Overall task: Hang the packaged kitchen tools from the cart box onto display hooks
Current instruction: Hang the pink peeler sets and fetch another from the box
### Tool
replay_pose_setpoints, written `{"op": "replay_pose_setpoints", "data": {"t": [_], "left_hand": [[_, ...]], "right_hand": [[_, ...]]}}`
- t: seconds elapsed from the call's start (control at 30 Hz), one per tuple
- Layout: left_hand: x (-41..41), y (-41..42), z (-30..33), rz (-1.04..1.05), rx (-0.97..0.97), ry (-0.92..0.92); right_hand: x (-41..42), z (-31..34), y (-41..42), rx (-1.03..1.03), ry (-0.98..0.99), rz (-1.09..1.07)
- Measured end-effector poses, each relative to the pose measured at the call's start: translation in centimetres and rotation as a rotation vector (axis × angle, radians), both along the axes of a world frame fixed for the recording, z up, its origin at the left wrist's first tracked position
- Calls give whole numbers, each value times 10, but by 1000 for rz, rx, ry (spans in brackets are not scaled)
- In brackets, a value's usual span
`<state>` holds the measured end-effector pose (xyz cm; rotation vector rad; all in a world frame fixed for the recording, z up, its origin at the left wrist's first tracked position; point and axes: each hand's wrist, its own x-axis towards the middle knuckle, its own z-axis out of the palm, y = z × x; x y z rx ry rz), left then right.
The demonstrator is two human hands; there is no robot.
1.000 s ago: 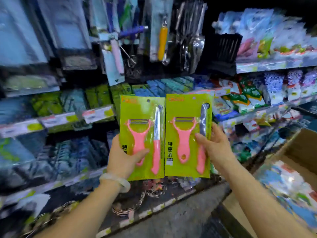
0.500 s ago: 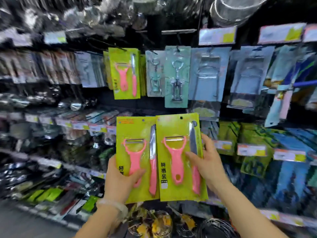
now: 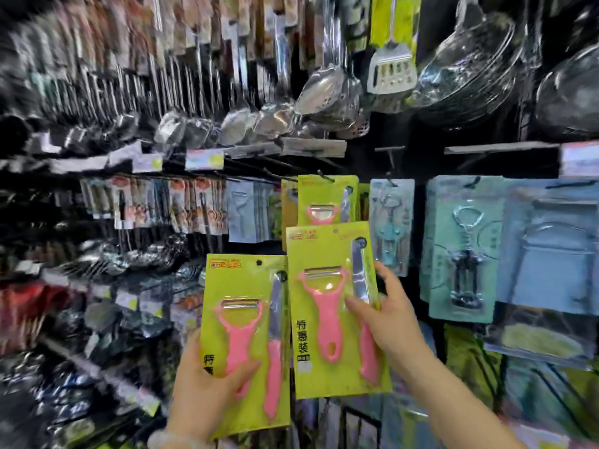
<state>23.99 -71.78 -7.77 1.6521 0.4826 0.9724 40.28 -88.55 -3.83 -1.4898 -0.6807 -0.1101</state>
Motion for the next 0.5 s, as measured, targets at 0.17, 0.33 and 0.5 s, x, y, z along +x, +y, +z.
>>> {"op": "replay_pose_setpoints", "data": {"t": [0.17,0.33,0.5], "left_hand": [[43,54,16,-26,-22,-27],[83,81,41,-61,1,-74],[117,111,58,-177,24,-137]], "right_hand": [[37,51,35,39,-63,-30],[61,77,61,48,-99,-107],[74,84,81,92,-87,-150]]}}
